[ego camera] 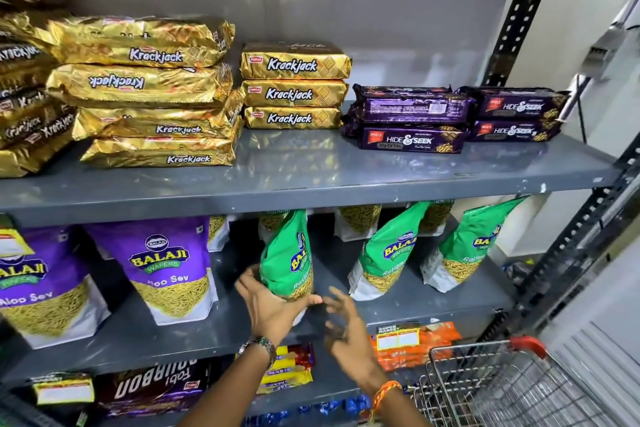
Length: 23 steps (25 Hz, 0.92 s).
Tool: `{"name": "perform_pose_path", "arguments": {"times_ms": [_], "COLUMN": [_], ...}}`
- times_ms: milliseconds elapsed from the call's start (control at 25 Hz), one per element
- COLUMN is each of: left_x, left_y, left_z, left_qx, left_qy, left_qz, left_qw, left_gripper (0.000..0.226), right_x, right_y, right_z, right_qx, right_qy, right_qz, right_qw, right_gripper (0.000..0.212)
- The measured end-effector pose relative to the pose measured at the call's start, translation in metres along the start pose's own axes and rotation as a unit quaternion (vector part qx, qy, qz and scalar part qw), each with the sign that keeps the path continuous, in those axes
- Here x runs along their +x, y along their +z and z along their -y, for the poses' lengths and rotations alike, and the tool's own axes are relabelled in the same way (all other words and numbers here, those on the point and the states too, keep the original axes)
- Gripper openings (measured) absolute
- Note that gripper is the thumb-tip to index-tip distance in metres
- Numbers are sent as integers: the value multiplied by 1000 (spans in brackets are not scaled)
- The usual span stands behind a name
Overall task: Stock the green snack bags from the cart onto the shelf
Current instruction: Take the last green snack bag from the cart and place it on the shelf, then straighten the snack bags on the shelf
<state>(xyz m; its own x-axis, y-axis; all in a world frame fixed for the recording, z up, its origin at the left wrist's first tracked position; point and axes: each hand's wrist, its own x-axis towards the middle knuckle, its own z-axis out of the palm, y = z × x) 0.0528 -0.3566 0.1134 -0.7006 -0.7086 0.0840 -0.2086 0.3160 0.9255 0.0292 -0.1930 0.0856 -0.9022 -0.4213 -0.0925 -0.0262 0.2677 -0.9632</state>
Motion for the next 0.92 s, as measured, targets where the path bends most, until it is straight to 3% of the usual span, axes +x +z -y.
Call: {"name": "perform_pose_path", "arguments": {"times_ms": [80, 160, 320, 400, 520, 680, 800, 920], "left_x": [6, 17, 42, 49, 55, 51, 49, 50], "left_y": [3, 3, -7, -17, -23, -22, -22, -21], "left_z": [5, 23, 55, 58, 60, 54, 56, 62], "left_qx": [-26, -46, -72, -84, -109, -110, -108, -102], "left_qy": [-34, -61, -47, -15, 0, 10, 15, 6], "left_qz": [-28, -32, 30, 84, 117, 124, 121, 112], "left_qw": [999, 997, 996, 993, 987, 986, 987, 988], "left_gripper": [114, 102, 86, 77, 70, 60, 53, 54], "right_x": [7, 27, 67, 83, 96, 83, 74, 77], "right_y": [-30, -60, -95, -98, -97, -79, -60, -58], "right_z": [-4, -14, -32, -44, -58, -40, -29, -22], "right_qx": [19, 46, -57, -53, -19, -45, -78, -98], "right_qy": [32, 51, 47, 20, 9, 33, 55, 85], "right_qz": [-157, -255, -230, -201, -203, -296, -349, -353], "right_qw": [987, 964, 970, 978, 979, 953, 932, 927], "right_gripper": [60, 79, 138, 149, 137, 125, 123, 124]}}
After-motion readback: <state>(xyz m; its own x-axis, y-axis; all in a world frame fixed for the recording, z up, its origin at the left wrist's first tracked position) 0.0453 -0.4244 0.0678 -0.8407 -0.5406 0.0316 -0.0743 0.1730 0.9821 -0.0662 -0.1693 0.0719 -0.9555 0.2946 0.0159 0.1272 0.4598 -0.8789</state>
